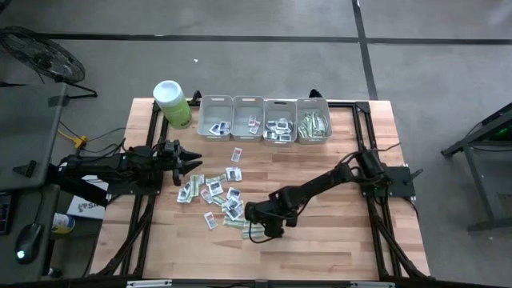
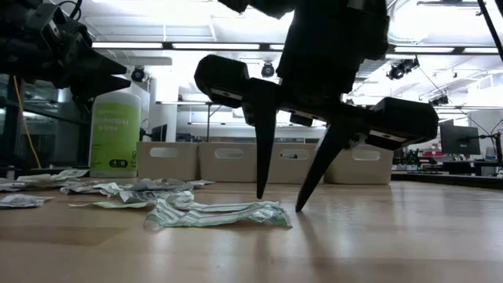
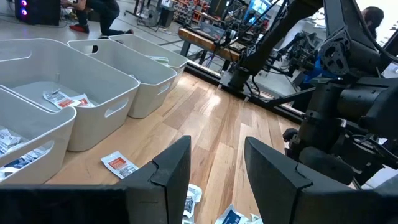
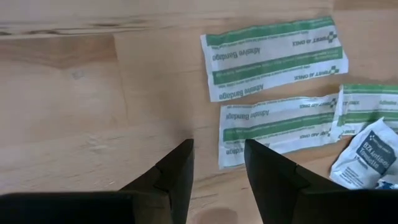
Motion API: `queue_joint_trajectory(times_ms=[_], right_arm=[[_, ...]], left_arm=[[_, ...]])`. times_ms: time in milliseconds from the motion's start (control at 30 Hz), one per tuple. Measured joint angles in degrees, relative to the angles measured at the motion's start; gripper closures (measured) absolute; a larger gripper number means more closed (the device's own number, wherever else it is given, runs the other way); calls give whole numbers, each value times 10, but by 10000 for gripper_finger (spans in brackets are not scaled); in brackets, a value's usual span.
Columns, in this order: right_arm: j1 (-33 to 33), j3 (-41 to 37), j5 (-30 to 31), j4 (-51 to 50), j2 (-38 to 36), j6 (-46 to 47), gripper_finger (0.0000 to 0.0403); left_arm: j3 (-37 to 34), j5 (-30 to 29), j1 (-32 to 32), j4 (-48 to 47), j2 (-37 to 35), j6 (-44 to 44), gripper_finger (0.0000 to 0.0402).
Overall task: Pick & Place First Aid Supplies
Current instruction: Put the bandage into the right gray bin
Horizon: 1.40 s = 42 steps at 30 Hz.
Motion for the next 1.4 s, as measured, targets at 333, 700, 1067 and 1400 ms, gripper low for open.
queue_joint_trajectory(times_ms=[333, 700, 1067, 1400], right_arm=[[-11, 1, -48, 2, 27, 24, 270], [-9, 0, -62, -23, 28, 83, 346], [11, 0, 12, -68, 25, 237, 400], [50, -4, 52, -108, -11, 442, 402]], left_arm=[[0, 0, 0, 0, 0, 0, 252], [0, 0, 0, 0, 0, 0, 252], [0, 0, 0, 0, 0, 0, 252], [0, 0, 0, 0, 0, 0, 252]])
